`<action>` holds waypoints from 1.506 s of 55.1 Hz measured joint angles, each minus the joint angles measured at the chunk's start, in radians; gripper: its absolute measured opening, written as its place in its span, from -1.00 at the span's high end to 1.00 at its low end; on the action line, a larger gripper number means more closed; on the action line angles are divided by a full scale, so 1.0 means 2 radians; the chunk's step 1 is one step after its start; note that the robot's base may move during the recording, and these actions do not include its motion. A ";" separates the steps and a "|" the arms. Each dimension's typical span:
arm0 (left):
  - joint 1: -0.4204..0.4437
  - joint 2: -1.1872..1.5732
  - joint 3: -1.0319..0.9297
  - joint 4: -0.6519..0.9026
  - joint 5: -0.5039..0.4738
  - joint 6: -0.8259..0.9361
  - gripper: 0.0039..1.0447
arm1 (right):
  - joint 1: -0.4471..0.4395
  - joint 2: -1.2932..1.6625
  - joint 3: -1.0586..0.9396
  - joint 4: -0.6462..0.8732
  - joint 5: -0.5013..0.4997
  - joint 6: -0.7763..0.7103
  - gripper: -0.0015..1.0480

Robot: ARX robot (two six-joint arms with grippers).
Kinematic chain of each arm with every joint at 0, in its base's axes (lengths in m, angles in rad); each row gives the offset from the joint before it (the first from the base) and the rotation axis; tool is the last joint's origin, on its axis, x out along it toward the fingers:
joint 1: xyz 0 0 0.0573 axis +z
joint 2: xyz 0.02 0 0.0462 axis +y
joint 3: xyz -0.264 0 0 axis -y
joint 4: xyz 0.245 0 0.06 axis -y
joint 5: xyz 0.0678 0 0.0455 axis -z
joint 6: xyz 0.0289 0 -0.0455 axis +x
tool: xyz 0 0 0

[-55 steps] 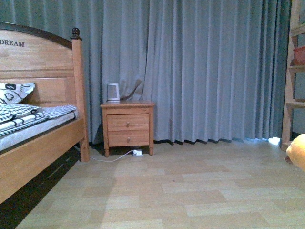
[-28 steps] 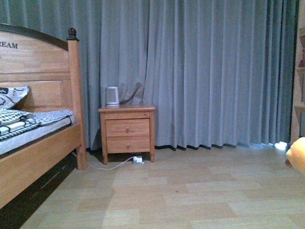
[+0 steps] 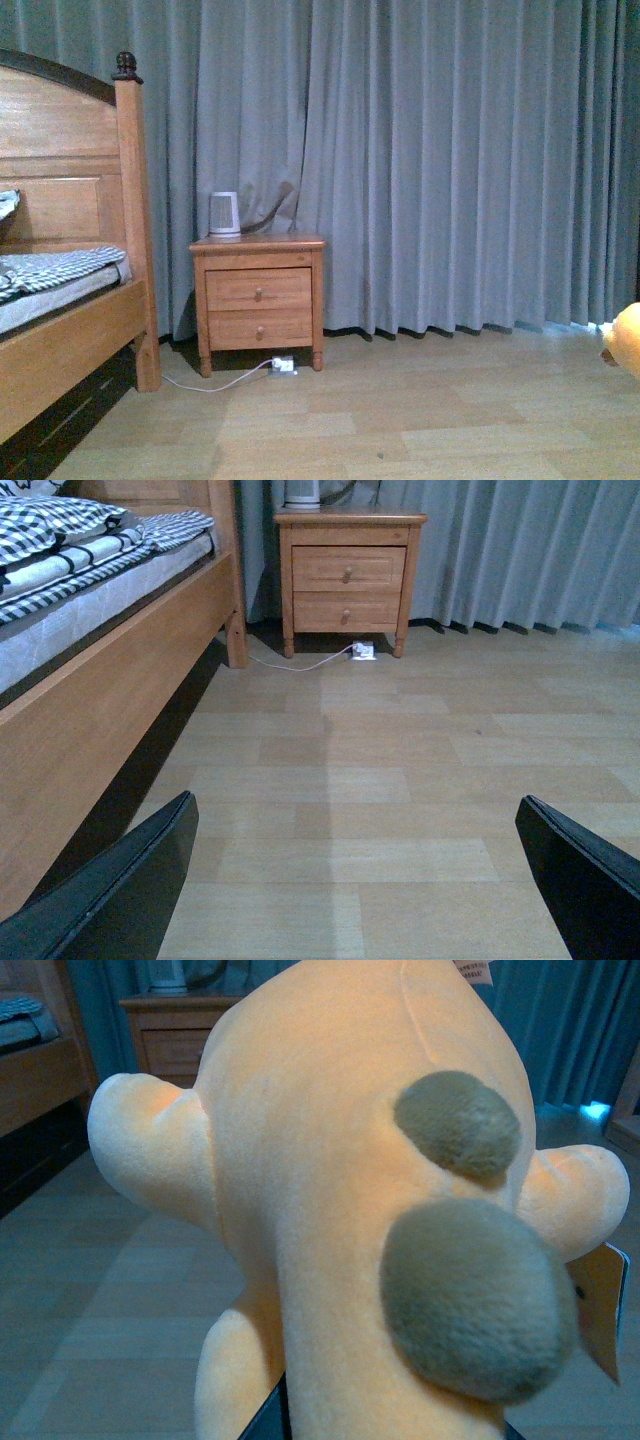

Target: Put away toys

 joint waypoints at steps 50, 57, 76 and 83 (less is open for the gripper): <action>0.000 0.000 0.000 0.000 0.000 0.000 -0.88 | 0.000 0.000 0.000 0.000 0.000 0.000 0.87; 0.000 0.000 0.000 0.000 0.000 0.000 -0.88 | 0.000 0.000 0.000 0.000 0.000 0.000 0.87; 0.000 0.000 0.000 0.000 0.000 0.000 -0.88 | 0.000 0.000 0.000 0.000 0.000 0.000 0.87; 0.000 0.000 0.000 0.000 0.000 0.000 -0.88 | 0.000 0.000 0.000 0.000 0.000 0.000 0.87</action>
